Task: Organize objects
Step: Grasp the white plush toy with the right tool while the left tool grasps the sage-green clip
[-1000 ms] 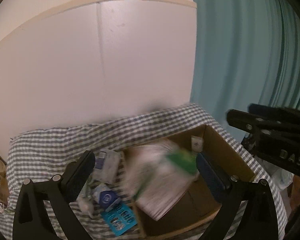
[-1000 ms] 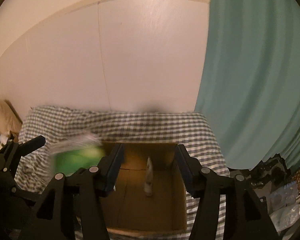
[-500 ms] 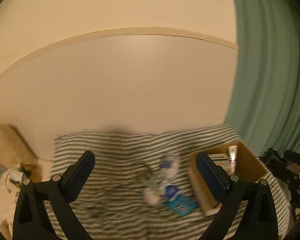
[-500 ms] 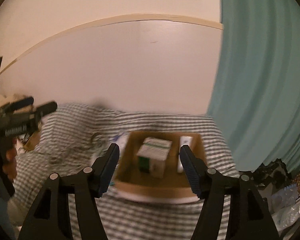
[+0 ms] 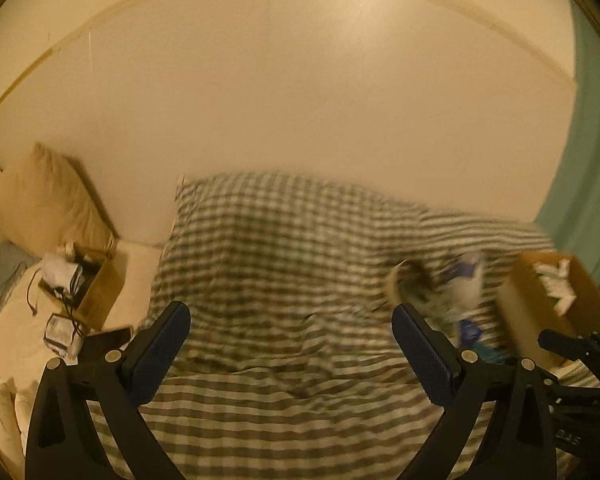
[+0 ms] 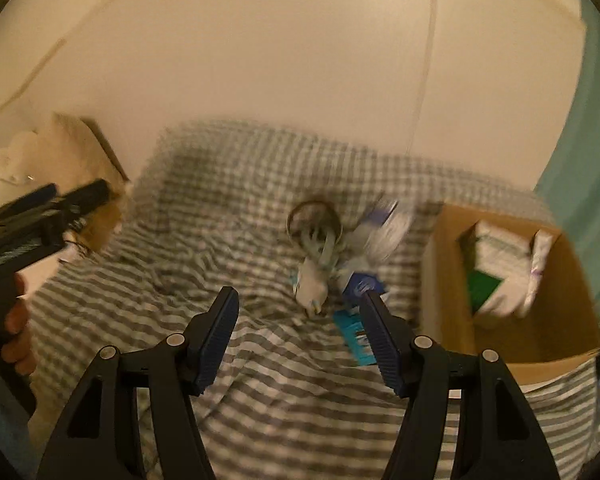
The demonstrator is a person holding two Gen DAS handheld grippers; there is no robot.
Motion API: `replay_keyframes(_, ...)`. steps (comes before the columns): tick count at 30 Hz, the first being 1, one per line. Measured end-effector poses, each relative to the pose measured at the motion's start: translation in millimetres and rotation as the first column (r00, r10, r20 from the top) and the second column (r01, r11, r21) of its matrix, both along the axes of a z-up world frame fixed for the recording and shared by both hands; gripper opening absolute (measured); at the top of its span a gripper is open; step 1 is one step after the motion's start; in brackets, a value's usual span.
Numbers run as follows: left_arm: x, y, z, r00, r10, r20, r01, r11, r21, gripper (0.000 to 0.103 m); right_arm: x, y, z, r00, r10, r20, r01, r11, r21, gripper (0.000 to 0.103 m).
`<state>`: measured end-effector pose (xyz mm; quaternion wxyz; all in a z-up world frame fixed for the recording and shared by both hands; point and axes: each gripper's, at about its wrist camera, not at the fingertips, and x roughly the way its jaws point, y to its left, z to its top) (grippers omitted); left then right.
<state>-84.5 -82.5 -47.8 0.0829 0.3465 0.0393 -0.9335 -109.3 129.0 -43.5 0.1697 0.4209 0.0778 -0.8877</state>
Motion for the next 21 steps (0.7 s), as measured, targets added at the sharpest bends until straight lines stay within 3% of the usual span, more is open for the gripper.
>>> replay_keyframes(7, -34.1, -7.0, -56.2, 0.997, -0.009, 0.083, 0.007, 1.000, 0.020, 0.103, -61.3, -13.6, -89.0, 0.988, -0.078, 0.133, 0.068, 0.994, 0.082, 0.063)
replay_keyframes(16, -56.3, -12.4, -89.5, 0.989, 0.003, 0.149, -0.015, 0.997, 0.079, 0.103, -116.8, -21.7, -144.3, 0.959, -0.118, 0.257, 0.099, 0.991, 0.087, 0.060)
replay_keyframes(21, -58.5, -3.6, -95.7, 0.986, -0.003, 0.167, -0.005, 0.999, 0.050, 0.103, -128.2, -17.5, -158.8, 0.944, -0.112, 0.309, 0.105, 0.994, 0.041, 0.045)
